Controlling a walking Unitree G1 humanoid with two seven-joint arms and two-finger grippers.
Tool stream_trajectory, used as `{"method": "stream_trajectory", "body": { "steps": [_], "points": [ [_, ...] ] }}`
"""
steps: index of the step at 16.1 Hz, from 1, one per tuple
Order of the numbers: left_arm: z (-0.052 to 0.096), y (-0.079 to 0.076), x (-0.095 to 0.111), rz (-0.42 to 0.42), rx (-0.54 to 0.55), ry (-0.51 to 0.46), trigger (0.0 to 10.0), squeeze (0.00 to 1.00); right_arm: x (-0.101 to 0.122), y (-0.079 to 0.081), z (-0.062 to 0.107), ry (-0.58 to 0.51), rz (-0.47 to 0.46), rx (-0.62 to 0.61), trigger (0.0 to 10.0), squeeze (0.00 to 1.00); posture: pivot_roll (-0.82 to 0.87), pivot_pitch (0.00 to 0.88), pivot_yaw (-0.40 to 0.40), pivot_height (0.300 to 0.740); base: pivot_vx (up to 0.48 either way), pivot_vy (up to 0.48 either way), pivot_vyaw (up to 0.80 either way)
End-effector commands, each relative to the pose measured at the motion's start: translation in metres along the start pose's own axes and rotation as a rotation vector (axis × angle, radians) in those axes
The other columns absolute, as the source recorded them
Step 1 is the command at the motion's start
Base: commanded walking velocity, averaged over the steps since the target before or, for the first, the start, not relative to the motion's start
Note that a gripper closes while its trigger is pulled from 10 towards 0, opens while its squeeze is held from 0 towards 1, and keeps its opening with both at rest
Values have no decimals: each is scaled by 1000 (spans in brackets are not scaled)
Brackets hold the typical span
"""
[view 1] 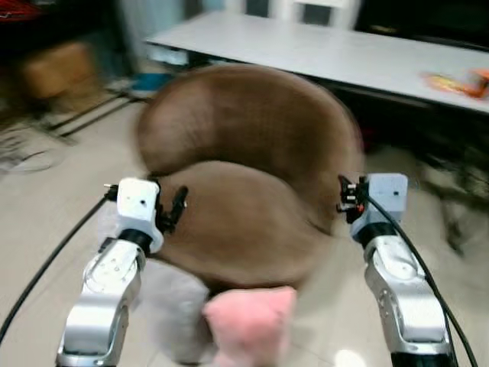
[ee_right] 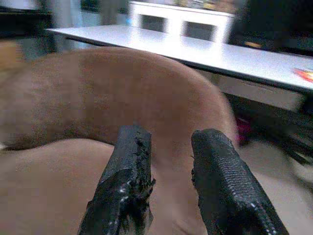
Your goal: Move the pillow to the sofa from floor
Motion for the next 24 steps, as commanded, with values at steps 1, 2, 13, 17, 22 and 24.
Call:
{"method": "stream_trajectory", "body": {
  "steps": [1, 2, 13, 17, 22, 24],
  "points": [
    [1, 6, 3, -22, 11, -9, 10000, 0, 3, 3, -2, -10, -79, 15, 10000, 0, -110, 0, -24, 740, 0, 0, 0],
    [1, 6, 3, -14, 7, -11, 10000, 0, 3, 1, -2, -10, -53, 19, 10000, 0, -112, 0, -22, 740, 0, 0, 0],
    [0, 16, -2, -43, 39, -8, 10000, 0, 0, -1, -2, -1, -103, 11, 10000, 0, -112, 0, -15, 645, 0, 0, 0],
    [0, 19, -1, -42, 57, -12, 10000, 0, 0, 3, -3, 2, -125, 27, 10000, 0, -112, 0, -16, 595, 0, 0, 0],
    [-2, 20, 0, -44, 67, -15, 10000, 0, -1, 4, -4, 12, -110, 37, 10000, 0, -112, 0, -25, 550, 0, 0, 0],
    [-2, 21, 1, -50, 73, -22, 10000, 0, -6, 3, -5, 42, -42, 32, 10000, 0, -112, 0, -26, 535, 0, 0, 0]
  ]
}}
Point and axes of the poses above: a point about 5 cm out from each wrist's last joint towards the gripper, its own z axis pointing back from the gripper into the wrist, its own x axis along the axis of the wrist's last joint, y = z × x, the point moved 6 cm from there along -z, pointing out of the wrist towards the gripper, and after that the axes turned 1 degree about z, right-handed, at the moved point
